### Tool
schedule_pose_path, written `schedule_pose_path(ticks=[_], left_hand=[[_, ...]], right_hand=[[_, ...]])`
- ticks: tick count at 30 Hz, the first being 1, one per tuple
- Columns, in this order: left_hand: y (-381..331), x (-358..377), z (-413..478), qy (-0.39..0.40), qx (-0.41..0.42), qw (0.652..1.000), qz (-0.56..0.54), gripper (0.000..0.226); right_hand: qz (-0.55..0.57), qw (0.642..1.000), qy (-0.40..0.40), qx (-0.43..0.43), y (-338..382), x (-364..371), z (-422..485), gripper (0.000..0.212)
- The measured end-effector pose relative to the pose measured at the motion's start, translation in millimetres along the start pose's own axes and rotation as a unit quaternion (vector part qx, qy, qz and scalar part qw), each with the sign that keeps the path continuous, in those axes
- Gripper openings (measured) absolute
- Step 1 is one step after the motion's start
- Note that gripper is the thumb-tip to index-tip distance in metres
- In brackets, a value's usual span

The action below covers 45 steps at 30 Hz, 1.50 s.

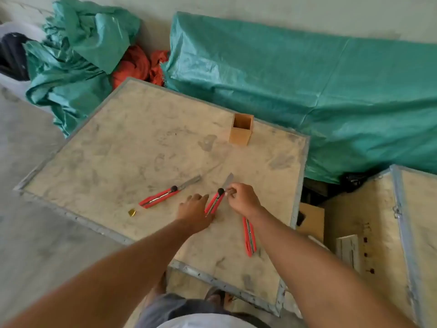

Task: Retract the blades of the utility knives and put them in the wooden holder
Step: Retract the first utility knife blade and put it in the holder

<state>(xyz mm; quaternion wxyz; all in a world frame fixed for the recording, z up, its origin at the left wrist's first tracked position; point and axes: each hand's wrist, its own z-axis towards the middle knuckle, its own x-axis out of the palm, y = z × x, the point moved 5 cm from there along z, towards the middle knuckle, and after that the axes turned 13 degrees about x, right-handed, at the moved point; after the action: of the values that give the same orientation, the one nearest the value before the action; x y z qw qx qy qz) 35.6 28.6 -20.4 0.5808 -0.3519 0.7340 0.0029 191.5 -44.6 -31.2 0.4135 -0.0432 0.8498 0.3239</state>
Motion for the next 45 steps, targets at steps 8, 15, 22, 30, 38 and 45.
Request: schedule_pose_path(ticks=[8,15,22,30,38,45], left_hand=[[10,36,4,-0.039,-0.029,0.998,-0.05,0.051],[21,31,-5,-0.037,-0.021,0.984,-0.173,0.05],[33,-19,-33,-0.027,0.035,0.97,-0.238,0.056],[37,-92,-53,0.015,0.063,0.885,-0.46,0.064],[51,-139,-54,-0.035,0.09,0.823,-0.56,0.053],[61,-155,-57,-0.007,0.113,0.829,-0.547,0.054]], right_hand=[[0.081,0.993,0.024,0.076,1,30,18,0.038],[0.225,0.959,0.029,0.172,-9,39,17,0.015],[0.402,0.896,0.067,0.175,16,17,-16,0.013],[0.452,0.885,0.061,0.094,79,-37,-46,0.019],[0.362,0.922,0.135,0.04,129,-35,-94,0.02],[0.31,0.946,0.09,-0.009,146,-26,-111,0.032]])
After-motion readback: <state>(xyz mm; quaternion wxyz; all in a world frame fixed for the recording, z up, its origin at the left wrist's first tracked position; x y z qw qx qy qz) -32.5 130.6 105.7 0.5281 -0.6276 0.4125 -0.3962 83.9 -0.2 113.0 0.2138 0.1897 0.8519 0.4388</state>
